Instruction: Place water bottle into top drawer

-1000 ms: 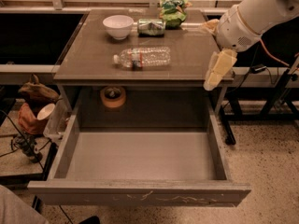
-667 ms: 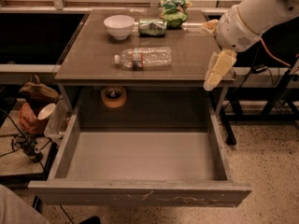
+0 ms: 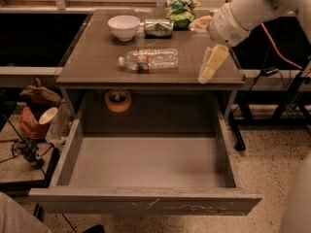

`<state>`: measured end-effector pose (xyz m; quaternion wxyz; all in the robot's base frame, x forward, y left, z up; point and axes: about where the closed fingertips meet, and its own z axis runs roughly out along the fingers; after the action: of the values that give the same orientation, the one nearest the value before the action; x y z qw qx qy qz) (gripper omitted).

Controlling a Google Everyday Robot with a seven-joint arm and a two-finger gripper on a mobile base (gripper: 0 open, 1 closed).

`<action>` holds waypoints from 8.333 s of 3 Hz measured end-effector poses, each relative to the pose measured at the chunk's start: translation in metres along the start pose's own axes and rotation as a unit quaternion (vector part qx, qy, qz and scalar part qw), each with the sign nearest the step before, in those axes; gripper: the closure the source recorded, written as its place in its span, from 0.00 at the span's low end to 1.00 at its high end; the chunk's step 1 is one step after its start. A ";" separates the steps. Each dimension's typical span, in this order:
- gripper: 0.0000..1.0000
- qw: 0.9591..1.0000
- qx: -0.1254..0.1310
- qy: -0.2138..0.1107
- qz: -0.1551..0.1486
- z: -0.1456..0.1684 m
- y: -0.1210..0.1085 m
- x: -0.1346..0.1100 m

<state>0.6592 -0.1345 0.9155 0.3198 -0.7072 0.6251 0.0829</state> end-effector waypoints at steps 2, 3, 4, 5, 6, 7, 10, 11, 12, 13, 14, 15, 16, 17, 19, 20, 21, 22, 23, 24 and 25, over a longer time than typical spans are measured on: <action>0.00 0.998 -0.027 -0.031 -0.043 0.057 -0.051 -0.022; 0.00 0.997 -0.041 -0.041 -0.057 0.086 -0.067 -0.034; 0.00 0.996 -0.049 -0.043 -0.064 0.107 -0.076 -0.040; 0.00 0.996 -0.054 -0.044 -0.062 0.122 -0.080 -0.041; 0.00 0.995 -0.062 -0.037 -0.061 0.135 -0.082 -0.042; 0.19 0.996 -0.062 -0.036 -0.062 0.136 -0.082 -0.041; 0.88 0.996 -0.054 -0.038 -0.062 0.138 -0.086 -0.043; 1.00 0.997 -0.027 -0.039 -0.064 0.109 -0.087 -0.046; 1.00 0.995 0.054 -0.037 -0.073 0.039 -0.090 -0.057; 1.00 0.984 0.147 -0.051 -0.086 -0.048 -0.072 -0.080; 1.00 0.980 0.157 -0.083 -0.090 -0.062 -0.024 -0.085; 1.00 0.987 0.116 -0.087 -0.069 -0.032 0.033 -0.054; 1.00 0.990 0.098 -0.083 -0.065 -0.016 0.044 -0.049; 1.00 0.989 0.109 -0.088 -0.050 -0.022 0.057 -0.048; 1.00 0.991 0.056 -0.125 -0.005 0.040 0.153 -0.015; 1.00 0.990 0.013 -0.142 -0.012 0.074 0.180 -0.015; 1.00 0.990 0.013 -0.142 -0.012 0.074 0.180 -0.015; 1.00 0.987 0.031 -0.160 -0.012 0.096 0.178 -0.013; 1.00 0.986 0.050 -0.157 -0.029 0.152 0.173 -0.016; 1.00 0.988 0.076 -0.129 -0.045 0.200 0.166 -0.018; 1.00 0.989 0.097 -0.095 -0.051 0.236 0.157 -0.012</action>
Offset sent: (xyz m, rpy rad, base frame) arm 0.1074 0.0736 -0.0106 0.0221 0.0049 0.1883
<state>0.5757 0.0043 0.6827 0.4483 -0.6930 0.5600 0.0720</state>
